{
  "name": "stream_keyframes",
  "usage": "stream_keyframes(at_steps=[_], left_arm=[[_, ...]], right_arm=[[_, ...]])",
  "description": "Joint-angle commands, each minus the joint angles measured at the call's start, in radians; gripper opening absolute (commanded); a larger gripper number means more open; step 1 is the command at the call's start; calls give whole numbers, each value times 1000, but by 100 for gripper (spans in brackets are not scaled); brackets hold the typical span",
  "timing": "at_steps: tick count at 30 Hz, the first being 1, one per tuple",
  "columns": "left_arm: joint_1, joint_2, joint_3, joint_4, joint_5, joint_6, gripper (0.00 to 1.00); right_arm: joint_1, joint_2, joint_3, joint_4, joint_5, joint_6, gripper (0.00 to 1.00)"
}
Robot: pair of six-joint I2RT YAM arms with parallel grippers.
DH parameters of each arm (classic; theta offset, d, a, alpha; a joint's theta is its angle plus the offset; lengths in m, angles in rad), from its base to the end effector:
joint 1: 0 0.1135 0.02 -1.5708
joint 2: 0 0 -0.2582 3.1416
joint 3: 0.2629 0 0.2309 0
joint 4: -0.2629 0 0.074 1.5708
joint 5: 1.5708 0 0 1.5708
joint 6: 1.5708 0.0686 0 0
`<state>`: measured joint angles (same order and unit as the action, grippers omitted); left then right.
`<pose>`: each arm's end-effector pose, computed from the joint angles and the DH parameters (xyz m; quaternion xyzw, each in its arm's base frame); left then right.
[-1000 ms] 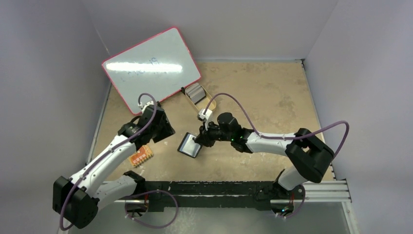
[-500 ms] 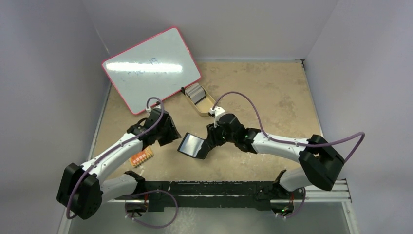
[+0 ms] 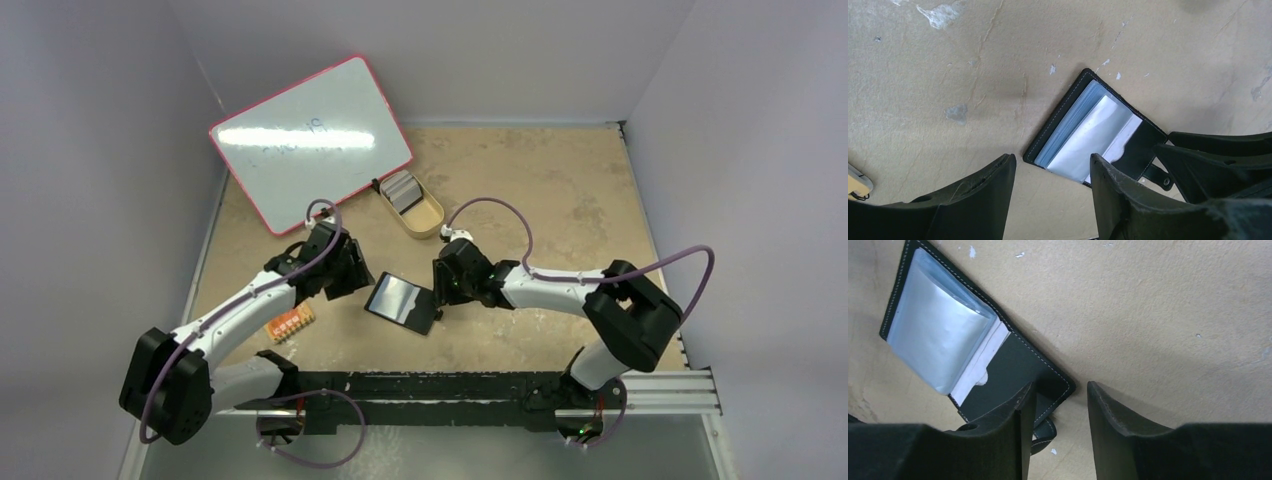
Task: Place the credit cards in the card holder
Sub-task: Open the card holder at the center of the board.
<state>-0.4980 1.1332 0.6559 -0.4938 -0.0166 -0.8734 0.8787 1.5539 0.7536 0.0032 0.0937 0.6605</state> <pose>0.1909 -0.1025 0.1805 -0.1807 0.9381 -0.1809 0.2336 0.2050 0.2372 0.1517 -0.0832 0.9215 0.2311 0.3008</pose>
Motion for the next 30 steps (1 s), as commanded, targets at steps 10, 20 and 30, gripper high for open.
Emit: stream_keyframes(at_steps=[10, 20, 30], left_arm=[[4, 6, -58, 126, 123, -38, 52], [9, -74, -68, 82, 27, -87, 56], [45, -30, -35, 53, 9, -30, 62]], right_arm=[[5, -79, 191, -231, 73, 91, 44], [72, -29, 206, -79, -10, 274, 46], [100, 138, 157, -87, -13, 236, 34]])
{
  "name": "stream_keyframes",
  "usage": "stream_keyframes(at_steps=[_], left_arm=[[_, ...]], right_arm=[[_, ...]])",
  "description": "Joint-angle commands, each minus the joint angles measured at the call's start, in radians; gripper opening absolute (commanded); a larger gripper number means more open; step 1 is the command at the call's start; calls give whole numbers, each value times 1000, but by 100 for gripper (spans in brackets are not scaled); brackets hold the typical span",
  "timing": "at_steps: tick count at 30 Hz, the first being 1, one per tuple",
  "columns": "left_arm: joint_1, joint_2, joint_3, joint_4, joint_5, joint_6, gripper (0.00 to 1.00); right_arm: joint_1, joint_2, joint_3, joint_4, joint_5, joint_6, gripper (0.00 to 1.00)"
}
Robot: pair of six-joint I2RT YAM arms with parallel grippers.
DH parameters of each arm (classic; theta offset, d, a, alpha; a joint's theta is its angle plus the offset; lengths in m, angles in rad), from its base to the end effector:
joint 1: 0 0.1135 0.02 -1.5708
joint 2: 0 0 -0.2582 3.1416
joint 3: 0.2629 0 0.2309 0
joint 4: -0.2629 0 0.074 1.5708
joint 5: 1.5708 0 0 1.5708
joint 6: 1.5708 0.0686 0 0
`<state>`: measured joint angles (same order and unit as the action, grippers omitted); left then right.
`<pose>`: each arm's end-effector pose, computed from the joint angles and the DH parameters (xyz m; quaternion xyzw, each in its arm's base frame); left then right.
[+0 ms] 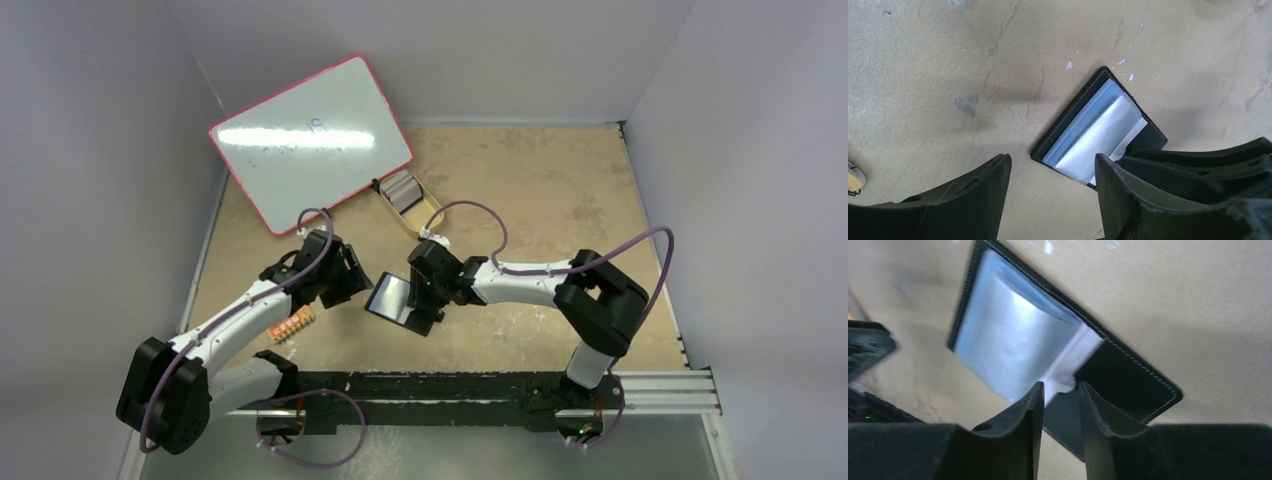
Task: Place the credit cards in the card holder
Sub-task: Open the card holder at the center of the board.
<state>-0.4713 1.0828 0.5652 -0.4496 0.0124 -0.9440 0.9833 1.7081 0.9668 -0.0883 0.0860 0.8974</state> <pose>0.1808 -0.0931 0.1660 -0.2218 0.9287 -0.1977 0.2220 0.2025 0.2934 0.1580 -0.0244 0.9311 0.2687 0.2457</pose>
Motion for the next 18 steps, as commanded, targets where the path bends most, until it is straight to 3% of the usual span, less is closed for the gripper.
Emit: stream_keyframes(at_steps=[1, 11, 18], left_arm=[[19, 39, 57, 17, -3, 55, 63], [18, 150, 15, 222, 254, 96, 66], [19, 152, -26, 235, 185, 91, 65]], right_arm=[[-4, -21, -73, 9, 6, -15, 33], [-13, -72, -235, 149, 10, -99, 32], [-38, -87, -312, 266, -45, -147, 31]])
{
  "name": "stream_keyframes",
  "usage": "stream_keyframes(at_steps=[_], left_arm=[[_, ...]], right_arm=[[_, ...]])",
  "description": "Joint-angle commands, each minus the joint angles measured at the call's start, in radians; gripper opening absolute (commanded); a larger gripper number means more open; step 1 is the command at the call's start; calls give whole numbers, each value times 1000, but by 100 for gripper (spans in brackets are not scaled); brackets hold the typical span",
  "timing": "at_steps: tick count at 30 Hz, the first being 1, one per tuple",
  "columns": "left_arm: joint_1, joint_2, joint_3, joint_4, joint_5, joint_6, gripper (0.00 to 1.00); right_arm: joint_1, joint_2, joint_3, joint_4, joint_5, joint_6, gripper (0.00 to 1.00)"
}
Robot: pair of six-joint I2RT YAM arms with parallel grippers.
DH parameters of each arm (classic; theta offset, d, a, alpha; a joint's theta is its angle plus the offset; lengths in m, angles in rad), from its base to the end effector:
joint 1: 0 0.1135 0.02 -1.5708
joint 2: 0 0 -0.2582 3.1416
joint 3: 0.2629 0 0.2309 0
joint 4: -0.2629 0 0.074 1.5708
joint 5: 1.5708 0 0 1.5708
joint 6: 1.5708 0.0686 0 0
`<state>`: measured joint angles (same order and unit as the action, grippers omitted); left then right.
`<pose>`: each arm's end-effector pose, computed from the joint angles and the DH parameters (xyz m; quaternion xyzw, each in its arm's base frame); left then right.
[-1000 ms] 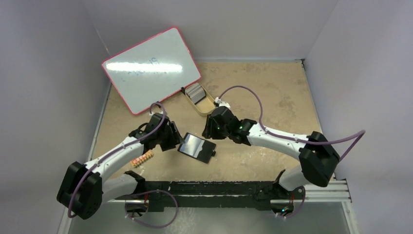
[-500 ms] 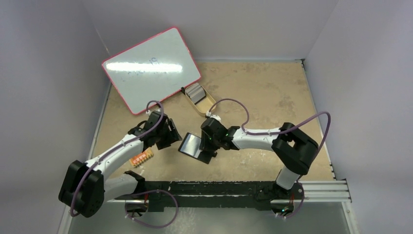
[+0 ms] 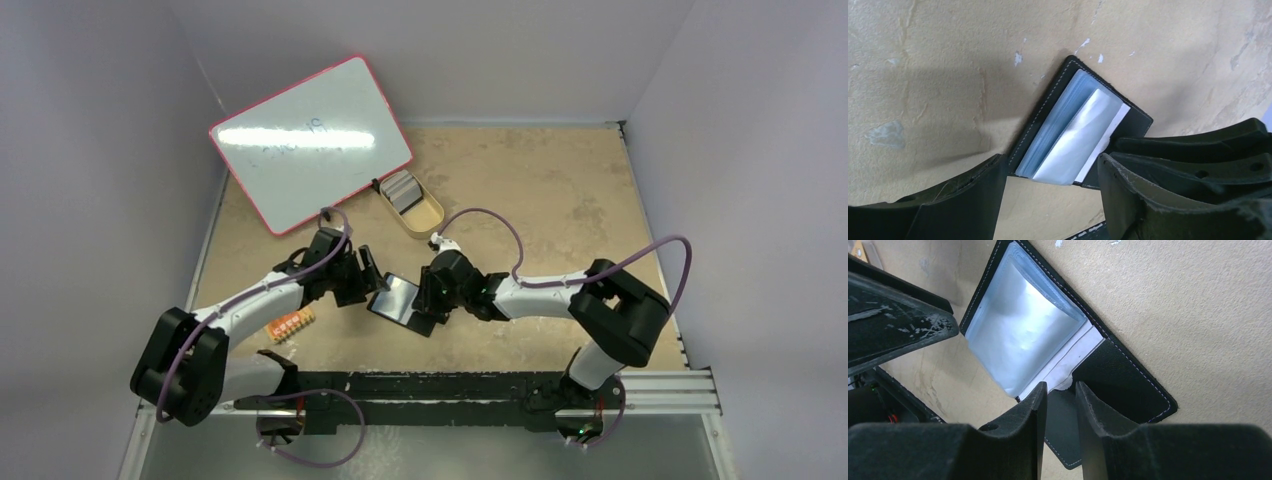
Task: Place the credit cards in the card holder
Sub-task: Open the card holder at the center of the board, then turn over the card slot in the card holder.
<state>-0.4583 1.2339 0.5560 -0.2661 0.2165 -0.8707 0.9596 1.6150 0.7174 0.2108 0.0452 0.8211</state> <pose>0.1985 -0.1144 0.1499 -0.1610 0.9325 -0.2699 0.1779 0.1905 0.2665 0.1442 -0.0529 0.9022 0.3195 0.2849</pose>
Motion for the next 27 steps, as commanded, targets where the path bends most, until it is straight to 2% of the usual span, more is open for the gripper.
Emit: stream_keyframes(at_steps=[1, 5, 13, 19, 22, 27], left_arm=[[6, 2, -12, 38, -58, 21, 64], [6, -9, -24, 77, -126, 30, 65], [5, 82, -93, 262, 54, -13, 64], [5, 8, -138, 433, 221, -142, 62], [5, -52, -164, 483, 253, -195, 59], [4, -130, -206, 552, 269, -254, 57]], right_arm=[[-15, 5, -65, -28, -5, -76, 31], [-16, 6, -65, -17, -9, -85, 31], [-18, 14, -76, 11, -23, -85, 31], [-20, 8, -93, 42, -37, -86, 32], [-23, 7, -98, 59, -39, -89, 32], [-39, 24, -149, 179, -112, -71, 33]])
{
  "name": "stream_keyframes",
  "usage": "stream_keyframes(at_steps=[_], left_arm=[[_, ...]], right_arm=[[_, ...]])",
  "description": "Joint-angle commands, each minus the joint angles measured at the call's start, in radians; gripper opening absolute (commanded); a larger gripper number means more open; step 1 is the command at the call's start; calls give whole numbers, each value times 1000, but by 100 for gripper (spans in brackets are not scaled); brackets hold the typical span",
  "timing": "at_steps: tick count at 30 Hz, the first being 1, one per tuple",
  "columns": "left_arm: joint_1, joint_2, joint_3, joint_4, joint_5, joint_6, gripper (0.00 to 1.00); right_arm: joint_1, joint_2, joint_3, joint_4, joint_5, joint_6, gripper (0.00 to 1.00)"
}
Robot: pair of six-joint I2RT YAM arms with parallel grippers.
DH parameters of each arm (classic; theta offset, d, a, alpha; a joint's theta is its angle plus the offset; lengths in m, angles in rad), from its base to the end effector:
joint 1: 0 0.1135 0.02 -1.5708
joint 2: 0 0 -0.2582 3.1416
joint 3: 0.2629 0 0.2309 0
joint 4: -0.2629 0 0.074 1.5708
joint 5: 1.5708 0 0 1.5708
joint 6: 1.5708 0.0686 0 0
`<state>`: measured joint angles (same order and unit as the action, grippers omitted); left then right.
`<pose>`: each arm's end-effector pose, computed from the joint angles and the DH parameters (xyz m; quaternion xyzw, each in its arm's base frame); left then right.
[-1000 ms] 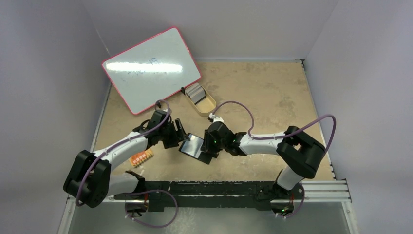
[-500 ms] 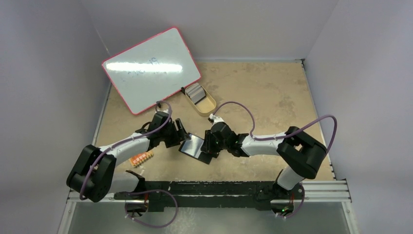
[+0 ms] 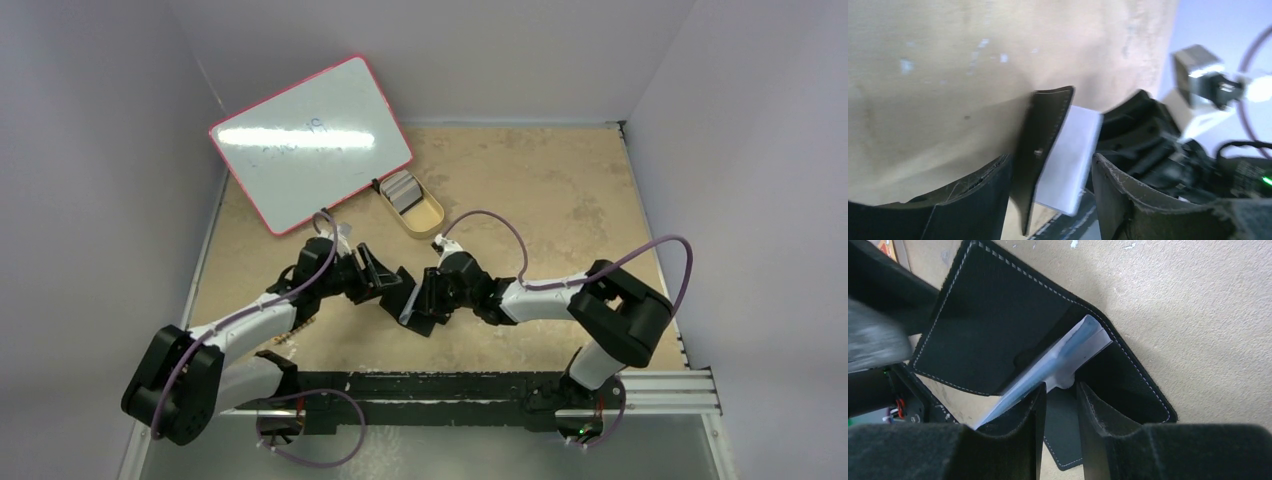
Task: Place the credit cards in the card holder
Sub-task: Turn over the card slot in the card holder.
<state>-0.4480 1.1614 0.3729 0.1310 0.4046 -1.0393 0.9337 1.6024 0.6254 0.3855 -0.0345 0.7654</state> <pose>0.1915 -0.1220 0.1507 -0.1714 0.8669 -0.4252 0.1958 0.1890 0.2594 0.1409 -0.0822 0.8786 0.3632 0.2991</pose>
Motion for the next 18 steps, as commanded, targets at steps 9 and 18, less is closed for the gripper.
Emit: stream_keyframes(at_steps=[9, 18], left_arm=[[-9, 7, -53, 134, 80, -19, 58], [-27, -20, -18, 24, 1, 31, 35]], right_arm=[[-14, 16, -75, 28, -33, -20, 33], [-20, 3, 37, -43, -25, -76, 29]])
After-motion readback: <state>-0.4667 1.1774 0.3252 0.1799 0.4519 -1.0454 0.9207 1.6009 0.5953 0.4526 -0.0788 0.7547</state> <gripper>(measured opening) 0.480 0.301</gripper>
